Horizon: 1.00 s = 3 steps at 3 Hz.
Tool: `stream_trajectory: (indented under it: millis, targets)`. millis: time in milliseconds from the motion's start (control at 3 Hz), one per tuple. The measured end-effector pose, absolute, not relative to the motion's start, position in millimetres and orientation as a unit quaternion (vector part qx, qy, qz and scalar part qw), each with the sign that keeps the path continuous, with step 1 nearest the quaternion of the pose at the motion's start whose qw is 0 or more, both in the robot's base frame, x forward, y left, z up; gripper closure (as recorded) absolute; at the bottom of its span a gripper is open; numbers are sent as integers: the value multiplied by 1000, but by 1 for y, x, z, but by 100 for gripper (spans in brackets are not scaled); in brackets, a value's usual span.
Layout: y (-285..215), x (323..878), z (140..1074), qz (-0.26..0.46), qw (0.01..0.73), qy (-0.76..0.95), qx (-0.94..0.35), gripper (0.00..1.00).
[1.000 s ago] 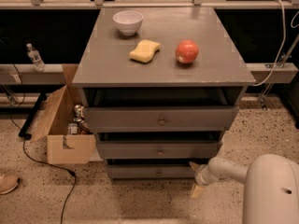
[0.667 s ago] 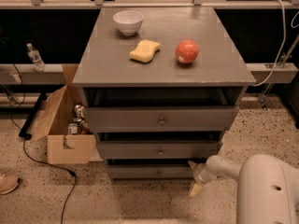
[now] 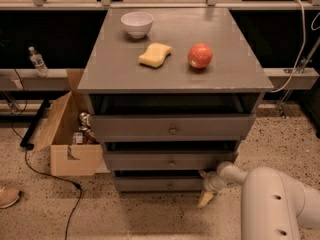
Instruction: Open bottom drawer
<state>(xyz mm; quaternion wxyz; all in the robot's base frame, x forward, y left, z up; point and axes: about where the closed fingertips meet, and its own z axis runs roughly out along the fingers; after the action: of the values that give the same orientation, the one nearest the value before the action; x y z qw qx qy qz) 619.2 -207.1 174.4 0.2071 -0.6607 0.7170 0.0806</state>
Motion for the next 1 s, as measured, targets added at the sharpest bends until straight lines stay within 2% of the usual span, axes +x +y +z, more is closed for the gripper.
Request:
stream_trajectory:
  millis: [333, 667, 1000]
  targets:
    - [-200, 621, 162, 93, 199, 715, -664, 24]
    - [-210, 606, 178, 84, 215, 718, -657, 55]
    - [-212, 596, 186, 86, 218, 717, -657, 78]
